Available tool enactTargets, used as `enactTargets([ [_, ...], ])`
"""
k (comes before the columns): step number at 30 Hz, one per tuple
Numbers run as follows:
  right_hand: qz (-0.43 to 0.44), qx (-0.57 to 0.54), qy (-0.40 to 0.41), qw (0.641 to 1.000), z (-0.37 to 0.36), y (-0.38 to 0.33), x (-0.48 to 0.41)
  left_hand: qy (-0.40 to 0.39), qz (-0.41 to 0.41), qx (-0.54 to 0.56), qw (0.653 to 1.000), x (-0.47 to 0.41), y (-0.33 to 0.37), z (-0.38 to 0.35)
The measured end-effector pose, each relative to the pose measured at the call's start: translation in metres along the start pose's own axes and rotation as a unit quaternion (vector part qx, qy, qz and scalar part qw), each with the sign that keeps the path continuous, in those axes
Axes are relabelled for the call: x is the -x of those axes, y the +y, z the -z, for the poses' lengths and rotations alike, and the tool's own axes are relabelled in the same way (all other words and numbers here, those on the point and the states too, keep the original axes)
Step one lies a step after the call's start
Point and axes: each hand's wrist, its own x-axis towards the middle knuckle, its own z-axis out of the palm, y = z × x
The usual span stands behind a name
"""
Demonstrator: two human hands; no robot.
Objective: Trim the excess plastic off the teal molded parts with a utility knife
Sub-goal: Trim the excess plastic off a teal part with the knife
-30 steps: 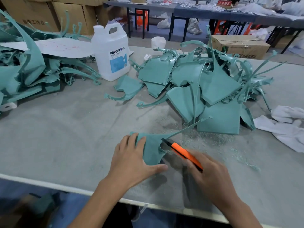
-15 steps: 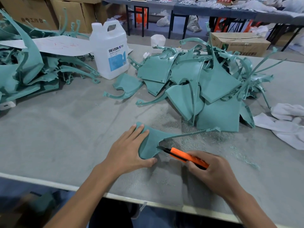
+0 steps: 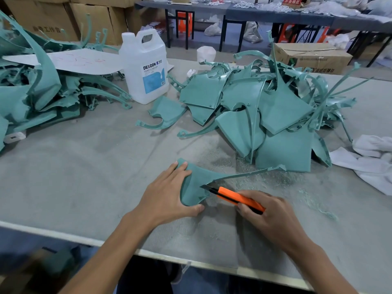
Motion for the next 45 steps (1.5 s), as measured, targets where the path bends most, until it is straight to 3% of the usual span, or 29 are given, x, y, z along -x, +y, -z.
enactTargets([
  [5,-0.024,-0.010,0.036,0.999,-0.003,0.005,0.000,0.003,0.000,-0.007,1.000,0.001,-0.001,-0.001],
  [10,-0.013,-0.014,-0.005,1.000,0.000,0.005,0.002,0.000,0.003,-0.007,1.000,0.001,-0.001,0.000],
  [15,-0.027,-0.042,0.038,0.998,0.005,0.005,0.004,-0.028,0.025,-0.022,0.999,0.002,0.004,0.001],
  [20,-0.037,-0.064,0.060,0.995,0.006,-0.001,0.029,-0.030,-0.004,-0.078,0.996,0.009,0.005,-0.002],
  [24,-0.049,-0.045,0.038,0.997,0.008,-0.003,0.045,0.003,-0.009,-0.045,0.999,0.011,0.004,-0.005],
  [45,-0.037,0.002,0.048,0.998,0.021,0.003,0.045,-0.004,0.013,-0.012,1.000,0.011,0.009,-0.010],
])
